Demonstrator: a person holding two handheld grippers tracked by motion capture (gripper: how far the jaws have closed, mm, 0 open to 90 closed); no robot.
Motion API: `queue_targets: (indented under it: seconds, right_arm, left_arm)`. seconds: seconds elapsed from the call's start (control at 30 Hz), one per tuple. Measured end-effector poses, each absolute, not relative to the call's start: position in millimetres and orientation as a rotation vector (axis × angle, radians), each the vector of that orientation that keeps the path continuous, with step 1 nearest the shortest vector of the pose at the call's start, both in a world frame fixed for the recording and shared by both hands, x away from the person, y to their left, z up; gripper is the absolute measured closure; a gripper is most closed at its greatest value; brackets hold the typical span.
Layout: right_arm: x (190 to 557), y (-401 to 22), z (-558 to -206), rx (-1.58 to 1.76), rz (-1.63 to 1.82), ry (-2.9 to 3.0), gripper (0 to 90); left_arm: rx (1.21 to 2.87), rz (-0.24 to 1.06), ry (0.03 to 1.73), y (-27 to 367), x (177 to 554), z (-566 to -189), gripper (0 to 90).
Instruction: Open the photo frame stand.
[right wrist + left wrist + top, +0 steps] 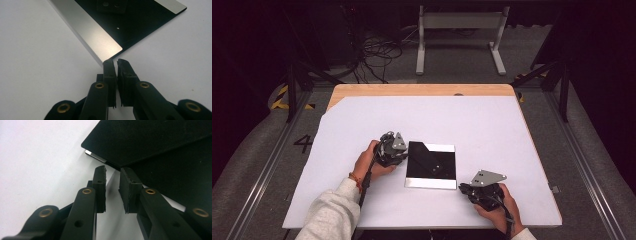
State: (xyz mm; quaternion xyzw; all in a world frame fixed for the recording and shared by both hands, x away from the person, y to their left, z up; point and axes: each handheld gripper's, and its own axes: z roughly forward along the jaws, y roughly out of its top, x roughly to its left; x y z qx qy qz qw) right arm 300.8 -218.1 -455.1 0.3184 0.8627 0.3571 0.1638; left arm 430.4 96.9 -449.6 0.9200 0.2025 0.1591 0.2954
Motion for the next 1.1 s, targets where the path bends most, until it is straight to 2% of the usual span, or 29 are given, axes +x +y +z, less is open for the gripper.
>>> queue_targets:
  seconds: [0.13,0.23,0.33,0.8,1.1]
  right_arm:
    - [300,-220,-456,0.912,1.023,2.453,85.4]
    - [300,-221,-456,0.918,1.028,2.45,85.3]
    - [300,-221,-456,0.918,1.029,2.448,85.1]
    - [300,-225,-456,0.93,1.043,2.426,85.0]
    - [299,-225,-456,0.928,1.053,2.423,84.1]
  left_arm:
    - [2.386,0.43,0.51,102,430,-448,71.3]
    - [2.362,0.44,0.495,102,430,-446,71.3]
    - [2.325,0.397,0.488,102,430,-446,71.0]
    - [2.297,0.353,0.424,97,421,-443,64.7]
    - [2.243,0.219,0.419,98,420,-445,59.7]
